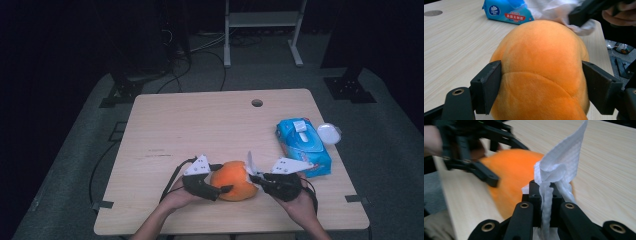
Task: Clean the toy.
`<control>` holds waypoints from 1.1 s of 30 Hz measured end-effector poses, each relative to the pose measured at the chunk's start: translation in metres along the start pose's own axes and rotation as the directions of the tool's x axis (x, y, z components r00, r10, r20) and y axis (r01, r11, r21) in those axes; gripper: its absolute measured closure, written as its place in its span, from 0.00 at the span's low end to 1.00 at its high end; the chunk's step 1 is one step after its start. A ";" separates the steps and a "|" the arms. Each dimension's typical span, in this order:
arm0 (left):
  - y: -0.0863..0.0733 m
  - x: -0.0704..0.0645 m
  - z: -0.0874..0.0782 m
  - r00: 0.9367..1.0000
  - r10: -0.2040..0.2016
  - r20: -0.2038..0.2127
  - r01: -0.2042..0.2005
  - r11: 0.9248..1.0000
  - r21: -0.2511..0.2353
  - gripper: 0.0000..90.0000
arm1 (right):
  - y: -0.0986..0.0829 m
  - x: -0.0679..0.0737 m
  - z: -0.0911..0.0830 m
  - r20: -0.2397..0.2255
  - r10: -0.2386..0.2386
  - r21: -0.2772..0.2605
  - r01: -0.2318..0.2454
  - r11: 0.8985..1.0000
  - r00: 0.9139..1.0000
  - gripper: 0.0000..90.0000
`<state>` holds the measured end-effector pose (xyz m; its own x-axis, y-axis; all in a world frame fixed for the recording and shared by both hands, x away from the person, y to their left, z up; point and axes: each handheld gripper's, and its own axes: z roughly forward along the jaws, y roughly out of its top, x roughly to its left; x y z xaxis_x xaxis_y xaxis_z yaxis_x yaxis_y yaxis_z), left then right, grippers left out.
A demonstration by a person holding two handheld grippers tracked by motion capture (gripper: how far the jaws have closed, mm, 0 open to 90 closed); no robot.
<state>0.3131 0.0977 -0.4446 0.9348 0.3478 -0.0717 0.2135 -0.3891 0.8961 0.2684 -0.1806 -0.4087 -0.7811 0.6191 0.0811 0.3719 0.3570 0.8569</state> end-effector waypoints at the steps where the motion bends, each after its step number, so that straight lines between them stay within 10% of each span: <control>1: -0.001 0.002 -0.001 1.000 -0.002 0.001 0.002 1.000 0.000 0.23 | 0.000 0.002 0.002 0.002 -0.015 0.008 0.015 1.000 1.000 0.94; 9: -0.005 0.006 -0.004 1.000 -0.019 0.007 0.019 1.000 0.000 0.23 | -0.014 -0.016 0.002 0.021 0.038 0.065 -0.039 0.997 0.999 0.94; 19: -0.007 0.006 -0.003 1.000 -0.011 0.009 0.011 1.000 -0.003 0.23 | -0.010 -0.007 0.006 -0.007 -0.003 0.068 0.004 0.998 1.000 0.94; 24: -0.007 0.006 -0.003 1.000 -0.012 0.014 0.012 1.000 -0.003 0.23 | -0.013 -0.019 0.002 0.058 0.025 0.094 -0.030 0.995 0.998 0.94; 27: -0.007 0.006 -0.002 1.000 -0.014 0.016 0.014 1.000 -0.004 0.23 | -0.003 -0.011 -0.002 0.021 0.015 0.033 -0.016 0.999 1.000 0.94; 33: -0.007 0.007 -0.003 1.000 -0.010 0.015 0.010 1.000 -0.002 0.23 | -0.009 -0.013 0.004 -0.002 0.025 0.082 -0.025 0.996 1.000 0.94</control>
<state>0.3170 0.1051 -0.4501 0.9366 0.3392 -0.0873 0.2224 -0.3834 0.8964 0.2772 -0.1887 -0.4195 -0.7728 0.6261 0.1039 0.4309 0.3974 0.8102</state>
